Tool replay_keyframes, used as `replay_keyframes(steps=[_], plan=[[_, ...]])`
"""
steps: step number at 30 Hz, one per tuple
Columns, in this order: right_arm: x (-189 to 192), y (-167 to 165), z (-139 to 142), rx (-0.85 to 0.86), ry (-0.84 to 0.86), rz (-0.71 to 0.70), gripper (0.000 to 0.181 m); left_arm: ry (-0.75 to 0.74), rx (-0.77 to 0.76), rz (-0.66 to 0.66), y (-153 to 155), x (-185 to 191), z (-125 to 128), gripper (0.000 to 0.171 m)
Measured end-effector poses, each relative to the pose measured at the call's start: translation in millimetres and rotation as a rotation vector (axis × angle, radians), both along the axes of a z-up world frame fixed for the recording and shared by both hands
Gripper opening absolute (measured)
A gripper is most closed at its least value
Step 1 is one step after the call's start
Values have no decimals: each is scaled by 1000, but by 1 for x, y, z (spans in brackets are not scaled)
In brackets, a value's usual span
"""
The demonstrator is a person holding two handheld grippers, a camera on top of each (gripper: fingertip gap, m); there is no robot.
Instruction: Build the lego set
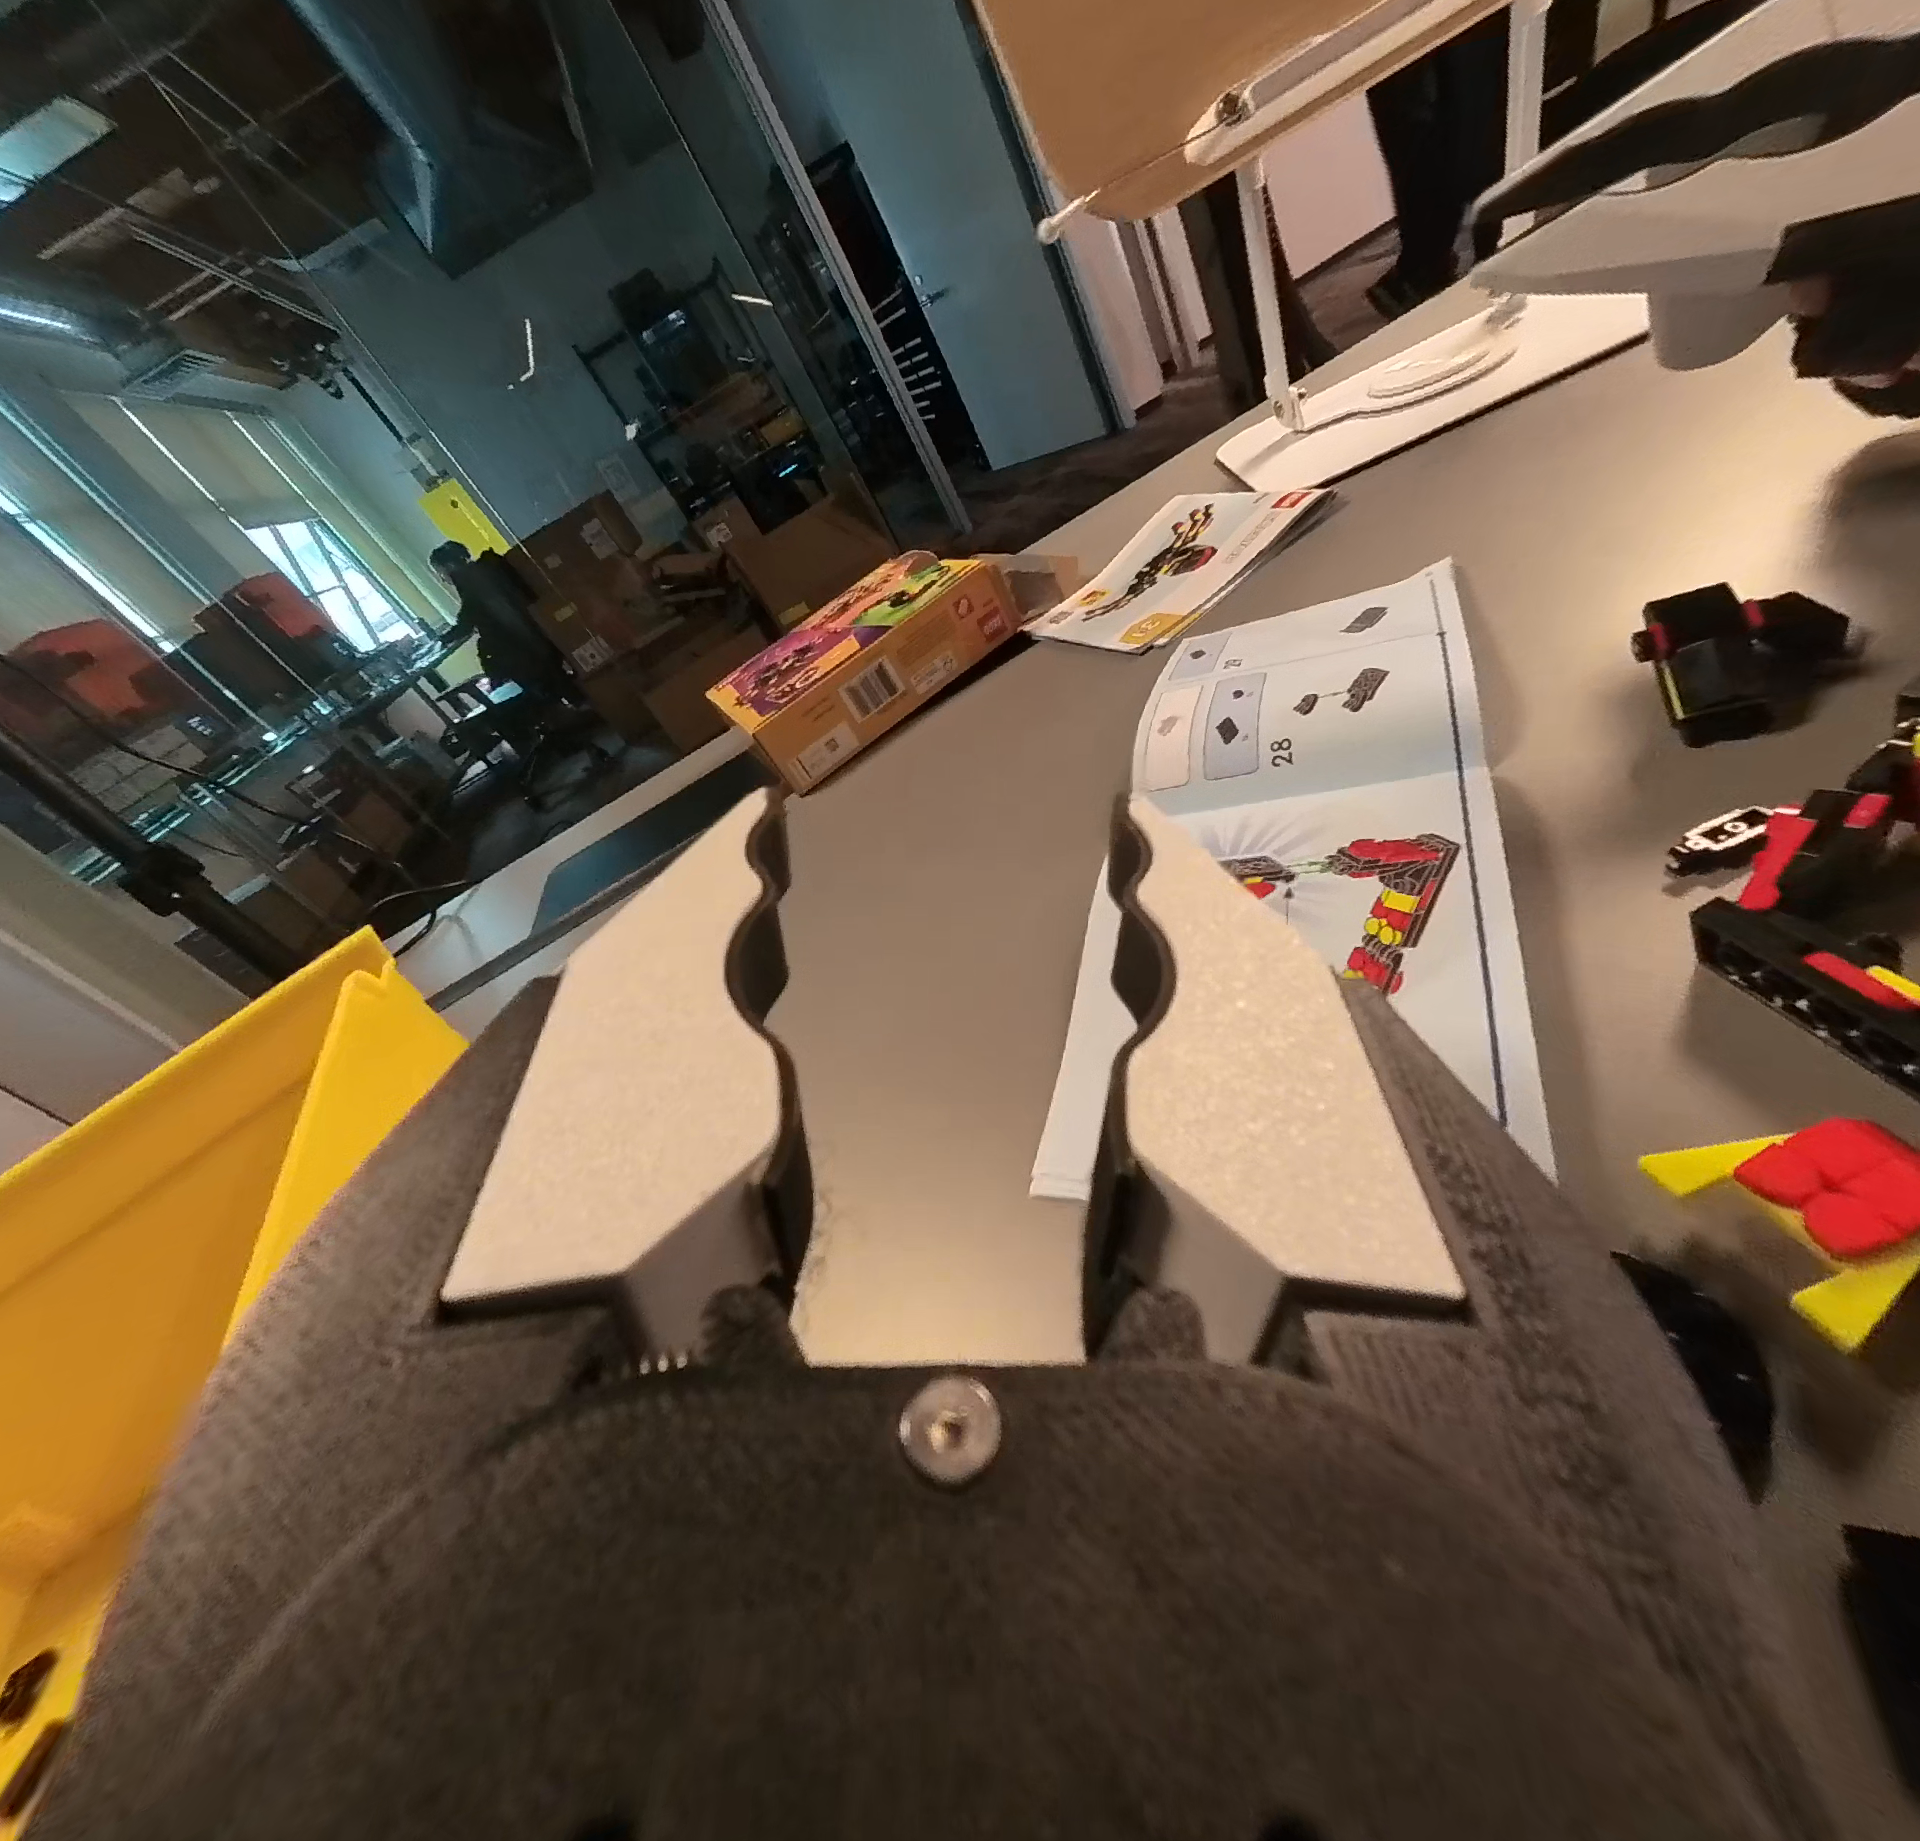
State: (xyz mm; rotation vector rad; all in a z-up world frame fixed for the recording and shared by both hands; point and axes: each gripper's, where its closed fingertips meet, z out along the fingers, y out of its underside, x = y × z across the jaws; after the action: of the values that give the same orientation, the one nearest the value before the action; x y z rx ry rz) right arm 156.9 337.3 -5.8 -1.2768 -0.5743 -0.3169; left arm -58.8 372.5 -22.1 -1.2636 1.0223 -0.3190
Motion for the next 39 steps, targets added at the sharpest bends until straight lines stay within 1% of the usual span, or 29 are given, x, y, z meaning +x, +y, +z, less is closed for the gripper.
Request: replay_keyframes(steps=[5, 8, 12, 15, 19, 23, 26, 30, 39], plan=[[1, -1, 4, 11, 28, 13, 15, -5, 20, 29, -5, -6, 2, 62], [8, 3, 8, 16, 52, 3, 15, -38, 17, 23, -9, -9, 6, 62], [22, 5, 10, 12, 137, -20, 16, -128, -20, 0, -9, -11, 14, 62], [26, 2, 13, 13, 200, -24, 16, -135, -51, -3, -3, -10, 11, 62], [22, 3, 9, 8, 155, -33, 16, -127, -39, -39, -3, -6, 11, 61], [15, 2, 7, 13, 93, -40, 17, -42, 24, -76, -2, -1, 3, 60], [11, 0, 7, 9, 106, -36, 17, -13, 45, -95, -1, 3, 0, 60], [2, -9, 7, 10, 99, -24, 17, -10, 37, -104, -2, 5, -1, 58], [-33, -32, 3, 4, 46, 31, 19, -78, -15, -132, -6, 1, 5, 55]])
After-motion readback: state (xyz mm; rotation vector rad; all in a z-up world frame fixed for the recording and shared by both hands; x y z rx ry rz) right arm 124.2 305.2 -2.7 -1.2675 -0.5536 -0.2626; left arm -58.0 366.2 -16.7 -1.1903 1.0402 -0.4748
